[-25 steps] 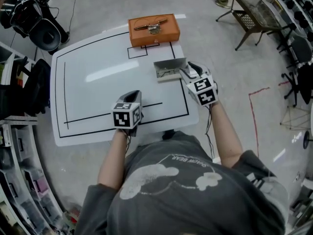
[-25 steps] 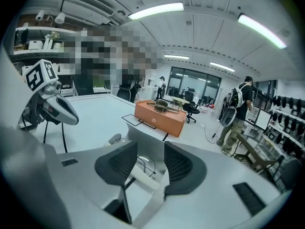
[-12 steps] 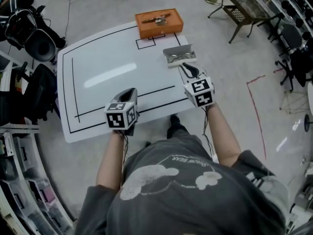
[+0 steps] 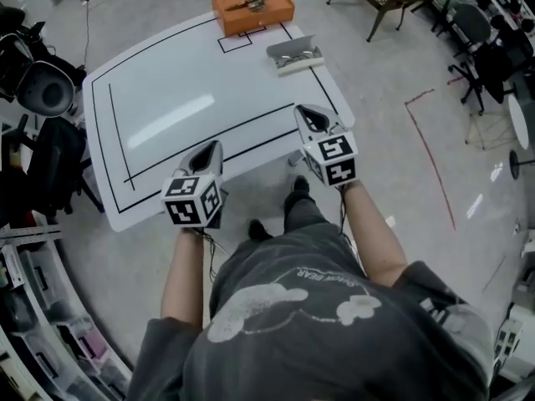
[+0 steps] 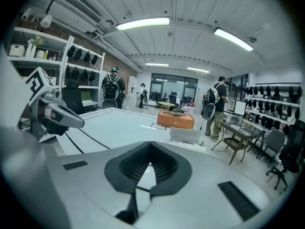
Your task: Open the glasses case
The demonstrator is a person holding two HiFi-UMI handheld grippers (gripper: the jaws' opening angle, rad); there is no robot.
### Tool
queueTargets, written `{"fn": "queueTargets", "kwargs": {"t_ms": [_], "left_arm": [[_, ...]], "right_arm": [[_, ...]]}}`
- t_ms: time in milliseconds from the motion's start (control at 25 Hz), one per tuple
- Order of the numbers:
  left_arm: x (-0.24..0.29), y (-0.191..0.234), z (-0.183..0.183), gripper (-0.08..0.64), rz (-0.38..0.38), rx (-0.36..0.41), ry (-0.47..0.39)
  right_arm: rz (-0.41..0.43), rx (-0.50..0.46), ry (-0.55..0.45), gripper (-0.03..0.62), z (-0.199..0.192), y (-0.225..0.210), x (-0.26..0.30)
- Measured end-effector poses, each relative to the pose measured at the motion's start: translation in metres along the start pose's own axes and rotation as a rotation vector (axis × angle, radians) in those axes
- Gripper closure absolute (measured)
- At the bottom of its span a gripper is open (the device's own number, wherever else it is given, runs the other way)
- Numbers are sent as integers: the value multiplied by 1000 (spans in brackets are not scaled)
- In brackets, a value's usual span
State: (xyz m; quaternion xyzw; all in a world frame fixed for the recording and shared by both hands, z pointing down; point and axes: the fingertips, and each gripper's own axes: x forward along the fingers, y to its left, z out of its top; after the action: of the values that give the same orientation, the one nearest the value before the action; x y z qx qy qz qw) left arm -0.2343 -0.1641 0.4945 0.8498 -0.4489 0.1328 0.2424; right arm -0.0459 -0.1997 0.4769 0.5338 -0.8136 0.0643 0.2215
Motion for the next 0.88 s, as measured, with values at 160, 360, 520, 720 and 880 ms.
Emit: {"fn": "queueTargets", "kwargs": {"t_ms": [160,360,520,720,880], "left_arm": [[-14,-5,-3,557,-4,7,-20],[-23,-11,-11,557,10,-21,-24],[-29,-28,-20,557,24,-37,-19],[-41,-56,-31,557,45,-47,-27],[-54,-80,-41,557,68,-58,-38]], "right_arm": [[15,-13,13,592,-7,24,-11],[61,-6,33,592,-15,40,-19],[96,-16,43,594,-23,43,-35],[129,-21,38,592,-35,41,-64],[163,-39,26,592,-43,44,-90]]}}
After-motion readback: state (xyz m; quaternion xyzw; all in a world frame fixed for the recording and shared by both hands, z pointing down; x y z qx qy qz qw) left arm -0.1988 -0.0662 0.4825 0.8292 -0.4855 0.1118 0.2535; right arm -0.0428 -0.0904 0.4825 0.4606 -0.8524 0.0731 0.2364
